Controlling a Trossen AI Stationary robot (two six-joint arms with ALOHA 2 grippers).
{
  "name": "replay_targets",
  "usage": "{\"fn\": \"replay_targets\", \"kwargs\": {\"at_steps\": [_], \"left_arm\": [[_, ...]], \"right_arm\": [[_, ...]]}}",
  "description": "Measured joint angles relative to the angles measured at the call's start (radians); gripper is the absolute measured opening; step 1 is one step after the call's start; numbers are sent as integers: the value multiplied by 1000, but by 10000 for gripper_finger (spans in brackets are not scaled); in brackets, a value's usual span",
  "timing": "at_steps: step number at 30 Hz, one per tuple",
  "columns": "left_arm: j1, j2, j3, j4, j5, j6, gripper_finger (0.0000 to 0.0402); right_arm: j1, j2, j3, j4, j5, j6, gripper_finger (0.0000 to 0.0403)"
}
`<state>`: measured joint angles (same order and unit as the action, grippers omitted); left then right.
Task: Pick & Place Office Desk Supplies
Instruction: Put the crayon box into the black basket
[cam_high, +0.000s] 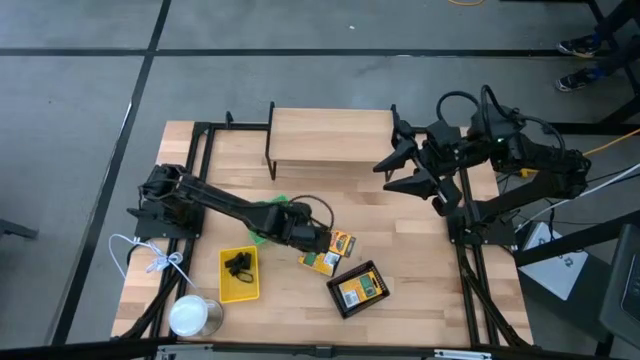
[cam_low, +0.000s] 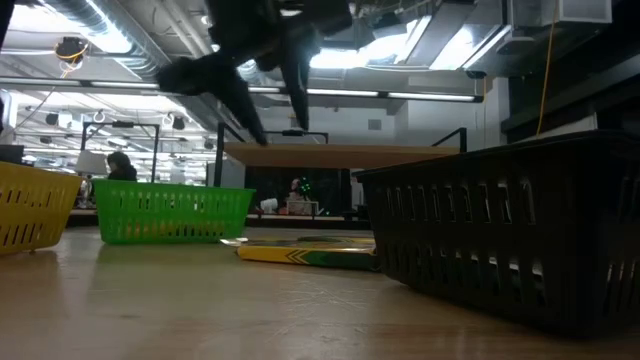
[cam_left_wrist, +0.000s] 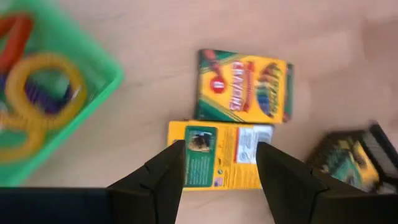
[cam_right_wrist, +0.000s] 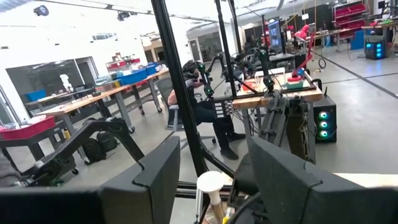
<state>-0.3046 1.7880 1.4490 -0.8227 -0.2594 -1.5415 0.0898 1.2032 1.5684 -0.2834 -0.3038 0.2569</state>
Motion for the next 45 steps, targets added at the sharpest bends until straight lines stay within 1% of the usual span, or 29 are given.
{"fn": "replay_targets", "kwargs": {"at_steps": [3,6,11,13,17,21,23,28,33,37,40,45], "left_arm": [[-35,9,-13,7,-32,-139,191],[-70,42,-6,42,-60,-236,184],[-101,105,13,32,-67,-328,170],[-105,122,13,28,-69,-359,169],[-116,142,12,10,-65,-418,180],[-150,162,13,11,-148,-546,198],[-165,180,13,36,-169,-605,205],[-171,250,13,168,-154,-636,212],[-171,258,14,186,-169,-639,208],[-171,235,50,126,-189,-627,201],[-174,232,104,11,-188,-622,199],[-180,232,120,-117,-122,-632,199]], "right_arm": [[0,-4,0,-1,0,4,194],[0,-5,0,-1,0,4,194],[0,-8,0,-4,-2,6,194],[0,-13,0,-12,-19,25,194],[0,-28,0,-37,-38,70,194],[0,-49,0,-38,-37,60,194],[0,-61,0,-47,-37,60,194],[0,-75,0,-46,-86,54,194],[0,-76,0,-60,-148,78,194],[0,-77,0,-72,-156,76,194],[0,-77,0,-71,-157,72,194],[0,-76,0,-71,-156,49,195]]}}
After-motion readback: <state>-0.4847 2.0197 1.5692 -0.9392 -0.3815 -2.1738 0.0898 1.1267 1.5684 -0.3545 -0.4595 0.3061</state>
